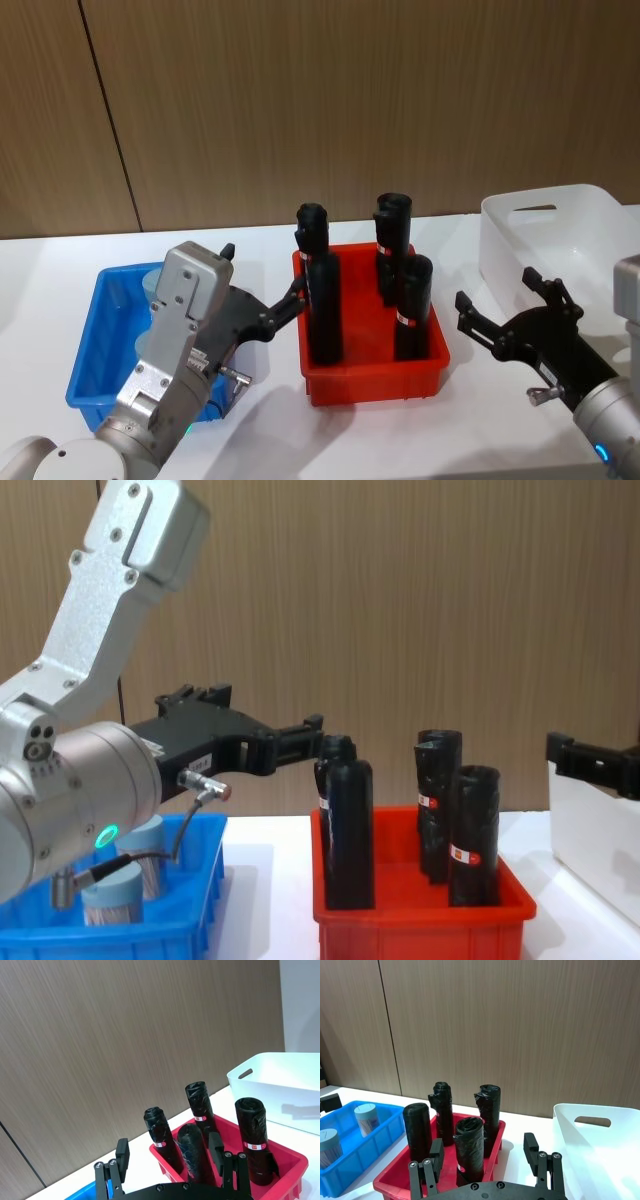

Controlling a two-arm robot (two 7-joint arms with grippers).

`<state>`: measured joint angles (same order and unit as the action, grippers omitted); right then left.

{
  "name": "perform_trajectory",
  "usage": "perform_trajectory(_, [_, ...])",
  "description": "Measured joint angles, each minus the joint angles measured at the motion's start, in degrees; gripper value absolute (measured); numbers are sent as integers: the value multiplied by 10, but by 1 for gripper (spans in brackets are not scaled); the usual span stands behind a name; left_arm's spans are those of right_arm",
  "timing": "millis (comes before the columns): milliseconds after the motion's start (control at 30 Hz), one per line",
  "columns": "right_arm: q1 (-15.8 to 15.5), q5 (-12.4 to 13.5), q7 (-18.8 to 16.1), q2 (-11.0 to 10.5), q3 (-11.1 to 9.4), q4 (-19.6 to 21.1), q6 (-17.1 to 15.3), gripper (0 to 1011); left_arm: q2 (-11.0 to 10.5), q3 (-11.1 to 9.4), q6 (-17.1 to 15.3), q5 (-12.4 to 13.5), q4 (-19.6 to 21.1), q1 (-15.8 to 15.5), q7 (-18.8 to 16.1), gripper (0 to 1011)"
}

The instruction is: Pick the cotton swabs from the blue box and place them into the white box.

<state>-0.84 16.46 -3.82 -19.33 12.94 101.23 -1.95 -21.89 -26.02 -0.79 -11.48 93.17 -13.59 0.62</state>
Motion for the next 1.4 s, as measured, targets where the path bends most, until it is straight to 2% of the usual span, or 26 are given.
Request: perform_trajectory(1400, [0, 0, 0, 0, 0, 0, 0, 1002, 0, 0, 0, 0, 0, 0, 0, 1004])
